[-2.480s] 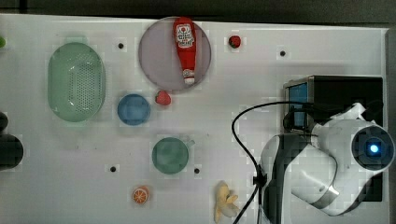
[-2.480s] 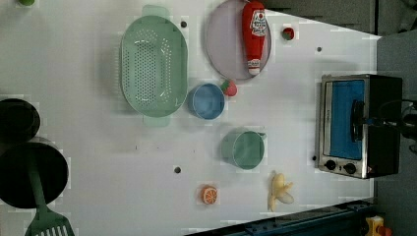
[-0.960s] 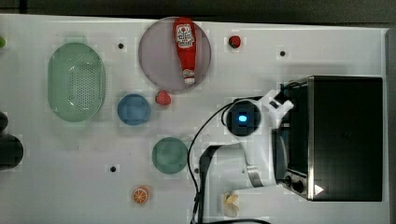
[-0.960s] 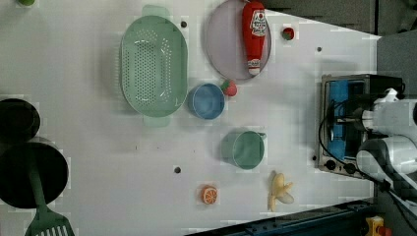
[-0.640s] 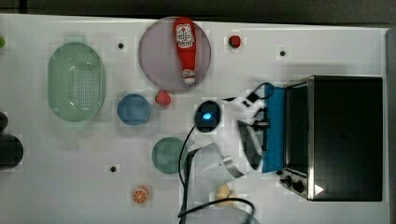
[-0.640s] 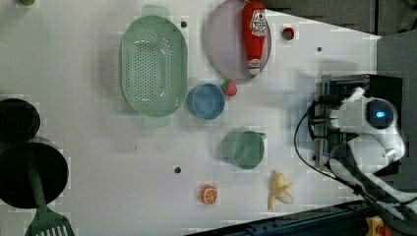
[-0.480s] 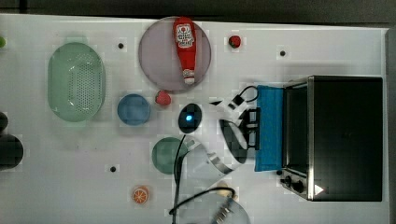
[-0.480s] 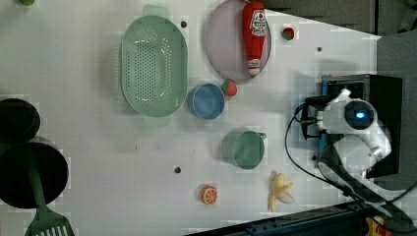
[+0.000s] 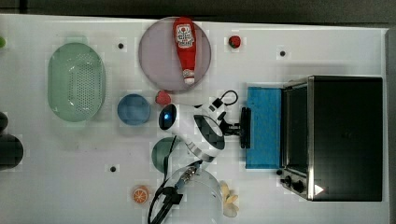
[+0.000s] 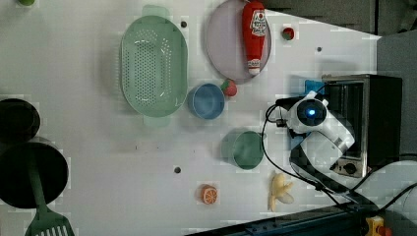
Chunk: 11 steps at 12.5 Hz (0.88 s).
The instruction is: Flap open oven.
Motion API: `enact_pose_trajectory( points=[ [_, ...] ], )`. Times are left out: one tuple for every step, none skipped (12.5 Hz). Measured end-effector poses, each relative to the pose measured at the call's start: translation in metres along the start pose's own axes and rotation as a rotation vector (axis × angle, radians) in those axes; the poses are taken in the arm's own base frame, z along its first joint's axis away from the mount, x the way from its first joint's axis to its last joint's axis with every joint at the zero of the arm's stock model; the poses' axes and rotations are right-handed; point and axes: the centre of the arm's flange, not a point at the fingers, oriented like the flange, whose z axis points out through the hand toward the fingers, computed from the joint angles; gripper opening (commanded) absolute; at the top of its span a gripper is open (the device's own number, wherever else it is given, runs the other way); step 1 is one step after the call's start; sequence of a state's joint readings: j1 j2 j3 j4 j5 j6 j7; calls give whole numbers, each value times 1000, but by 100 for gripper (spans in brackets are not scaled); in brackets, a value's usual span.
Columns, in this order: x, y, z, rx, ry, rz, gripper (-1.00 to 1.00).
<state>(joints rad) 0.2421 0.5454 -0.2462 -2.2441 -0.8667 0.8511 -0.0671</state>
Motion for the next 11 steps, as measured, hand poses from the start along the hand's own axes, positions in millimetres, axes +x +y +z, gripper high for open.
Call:
enact_pose_trajectory(
  points=[
    [2, 1, -1, 7, 0, 25, -65],
    [3, 4, -4, 21, -2, 53, -65],
    [7, 7, -9, 52, 3, 95, -65],
    [10, 12, -17, 86, -1, 147, -65],
    [13, 22, -33, 126, -2, 211, -65],
    [16, 37, -54, 190, -7, 308, -65],
    [21, 55, -83, 268, -8, 417, -65],
    [24, 77, -117, 341, -6, 512, -65],
    [21, 103, -155, 411, 11, 588, -65],
    [17, 132, -194, 470, 30, 650, -65],
    [10, 162, -232, 540, 19, 715, -65]
  ],
)
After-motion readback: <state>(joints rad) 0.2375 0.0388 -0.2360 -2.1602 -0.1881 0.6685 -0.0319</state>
